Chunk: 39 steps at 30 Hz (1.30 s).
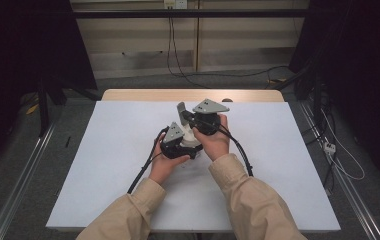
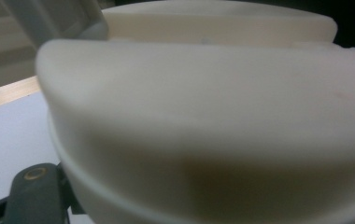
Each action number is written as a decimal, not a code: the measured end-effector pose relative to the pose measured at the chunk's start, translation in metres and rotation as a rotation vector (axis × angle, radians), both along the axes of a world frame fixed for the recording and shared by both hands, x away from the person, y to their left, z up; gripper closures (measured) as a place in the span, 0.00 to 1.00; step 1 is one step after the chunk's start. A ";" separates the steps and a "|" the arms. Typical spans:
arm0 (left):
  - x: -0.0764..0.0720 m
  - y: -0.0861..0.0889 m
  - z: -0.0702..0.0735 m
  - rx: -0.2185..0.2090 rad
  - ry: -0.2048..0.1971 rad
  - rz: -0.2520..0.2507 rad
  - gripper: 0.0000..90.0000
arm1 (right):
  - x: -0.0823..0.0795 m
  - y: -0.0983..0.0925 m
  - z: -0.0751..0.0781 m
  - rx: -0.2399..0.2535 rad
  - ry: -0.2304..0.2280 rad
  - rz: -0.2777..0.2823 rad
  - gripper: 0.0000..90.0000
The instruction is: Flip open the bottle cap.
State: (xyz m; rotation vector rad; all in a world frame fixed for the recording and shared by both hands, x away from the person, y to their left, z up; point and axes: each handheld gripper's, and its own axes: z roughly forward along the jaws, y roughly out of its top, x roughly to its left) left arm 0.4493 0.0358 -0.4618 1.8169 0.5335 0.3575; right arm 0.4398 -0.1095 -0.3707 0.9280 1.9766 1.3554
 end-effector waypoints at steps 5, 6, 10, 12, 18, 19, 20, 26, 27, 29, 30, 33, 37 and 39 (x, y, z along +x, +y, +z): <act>0.000 0.000 0.000 -0.001 0.001 -0.001 0.21 | 0.002 0.000 0.000 0.002 0.002 0.001 1.00; 0.000 0.000 0.000 0.000 0.001 -0.001 0.21 | 0.002 0.000 0.000 0.002 0.001 -0.001 1.00; 0.000 0.000 0.000 0.000 0.000 -0.001 0.21 | 0.003 0.001 -0.001 0.003 0.000 -0.001 1.00; 0.000 0.000 0.000 0.000 0.000 0.000 0.21 | 0.004 0.001 -0.002 -0.001 -0.001 -0.001 1.00; 0.000 0.000 0.000 0.001 0.000 0.000 0.21 | 0.005 0.002 -0.002 0.003 0.000 -0.003 1.00; 0.000 0.000 0.000 0.002 0.000 0.000 0.21 | 0.005 0.002 -0.002 0.002 0.000 -0.003 1.00; 0.000 0.000 0.000 0.001 0.000 0.001 0.21 | 0.005 0.002 -0.002 0.003 0.001 -0.002 1.00; 0.000 0.000 0.000 0.003 0.001 0.000 0.21 | 0.006 0.003 -0.004 0.004 0.006 -0.002 1.00; 0.000 0.000 0.000 -0.001 0.005 0.000 0.21 | 0.007 0.003 -0.005 0.004 0.006 -0.002 1.00; 0.000 0.000 0.000 -0.002 0.005 0.001 0.21 | 0.007 0.003 -0.005 0.005 0.010 -0.001 1.00; 0.000 0.000 0.000 0.003 0.002 -0.001 0.21 | 0.007 0.003 -0.005 0.004 0.010 -0.001 1.00; 0.000 0.000 0.000 0.003 0.004 -0.001 0.21 | 0.008 0.004 -0.005 0.001 0.014 -0.002 1.00; 0.000 0.000 0.000 -0.001 0.005 0.001 0.21 | 0.009 0.004 -0.005 -0.001 0.016 -0.001 1.00; 0.000 0.000 0.000 0.000 0.004 0.001 0.21 | 0.010 0.004 -0.005 0.004 0.017 -0.001 1.00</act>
